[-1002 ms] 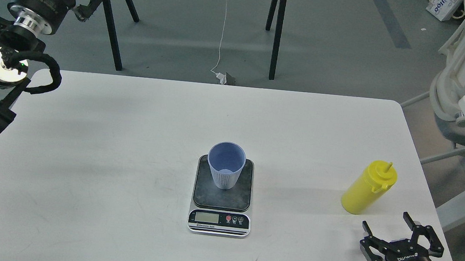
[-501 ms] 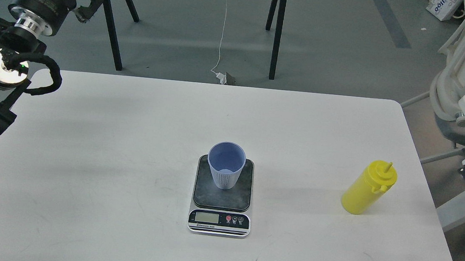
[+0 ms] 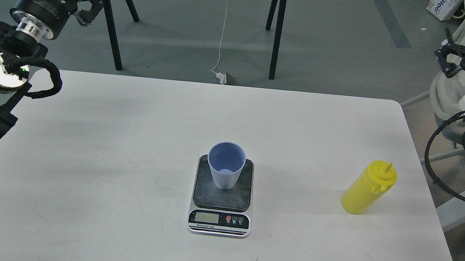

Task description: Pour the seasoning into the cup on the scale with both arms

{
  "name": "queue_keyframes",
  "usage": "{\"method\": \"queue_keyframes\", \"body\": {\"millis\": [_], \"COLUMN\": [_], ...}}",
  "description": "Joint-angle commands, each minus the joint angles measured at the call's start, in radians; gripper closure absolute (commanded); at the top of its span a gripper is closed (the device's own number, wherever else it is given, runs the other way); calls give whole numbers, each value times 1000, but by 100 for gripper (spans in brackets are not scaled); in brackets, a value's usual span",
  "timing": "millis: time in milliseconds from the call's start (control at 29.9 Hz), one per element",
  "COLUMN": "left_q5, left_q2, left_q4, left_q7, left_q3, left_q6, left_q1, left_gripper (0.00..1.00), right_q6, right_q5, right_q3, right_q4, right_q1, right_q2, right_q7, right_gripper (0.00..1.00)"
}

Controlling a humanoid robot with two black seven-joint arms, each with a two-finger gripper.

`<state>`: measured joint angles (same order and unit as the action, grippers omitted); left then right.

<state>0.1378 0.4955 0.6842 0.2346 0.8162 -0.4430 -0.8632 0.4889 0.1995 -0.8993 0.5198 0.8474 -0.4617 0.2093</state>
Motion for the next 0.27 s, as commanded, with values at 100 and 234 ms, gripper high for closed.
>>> {"method": "queue_keyframes", "body": {"millis": [100, 234], "left_q5": [0, 0], "left_q2": [-6, -6], "left_q4": [0, 0], "left_q7": [0, -1], "left_q3": [-2, -2], "left_q6": [1, 3], "left_q1": [7, 15], "left_gripper": [0, 0], "right_q6": [0, 0], "right_q5": [0, 0], "right_q3": [8, 7], "right_q4": [-30, -32], "right_q1": [22, 27], "right_q2": [67, 58], "right_q7": [1, -1], "right_gripper": [1, 1]}}
